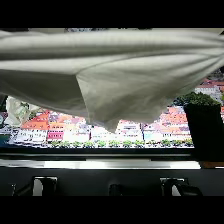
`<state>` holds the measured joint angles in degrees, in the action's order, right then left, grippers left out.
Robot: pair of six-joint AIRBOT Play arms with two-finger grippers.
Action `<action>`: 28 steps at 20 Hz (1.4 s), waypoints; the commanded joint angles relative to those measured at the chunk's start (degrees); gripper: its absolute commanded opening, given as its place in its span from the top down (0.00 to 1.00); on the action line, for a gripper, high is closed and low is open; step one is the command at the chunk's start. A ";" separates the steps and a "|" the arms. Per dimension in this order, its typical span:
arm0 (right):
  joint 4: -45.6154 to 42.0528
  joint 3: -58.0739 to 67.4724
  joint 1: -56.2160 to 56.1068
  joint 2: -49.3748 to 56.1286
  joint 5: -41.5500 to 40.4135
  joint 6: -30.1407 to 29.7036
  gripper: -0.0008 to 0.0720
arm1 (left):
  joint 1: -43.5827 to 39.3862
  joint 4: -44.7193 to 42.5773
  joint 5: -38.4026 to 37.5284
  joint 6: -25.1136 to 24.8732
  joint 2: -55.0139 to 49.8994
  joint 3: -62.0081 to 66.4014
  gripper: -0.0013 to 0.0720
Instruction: Fold the shirts.
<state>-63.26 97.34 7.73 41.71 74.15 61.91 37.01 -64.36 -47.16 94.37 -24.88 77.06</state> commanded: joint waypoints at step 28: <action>0.50 -12.13 2.60 49.46 17.55 -7.10 0.09 | -26.16 6.49 -23.02 -13.40 -56.37 -20.41 0.12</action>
<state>-59.88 91.85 10.00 93.45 84.51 56.01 14.09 -62.54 -69.97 83.05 -81.21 62.02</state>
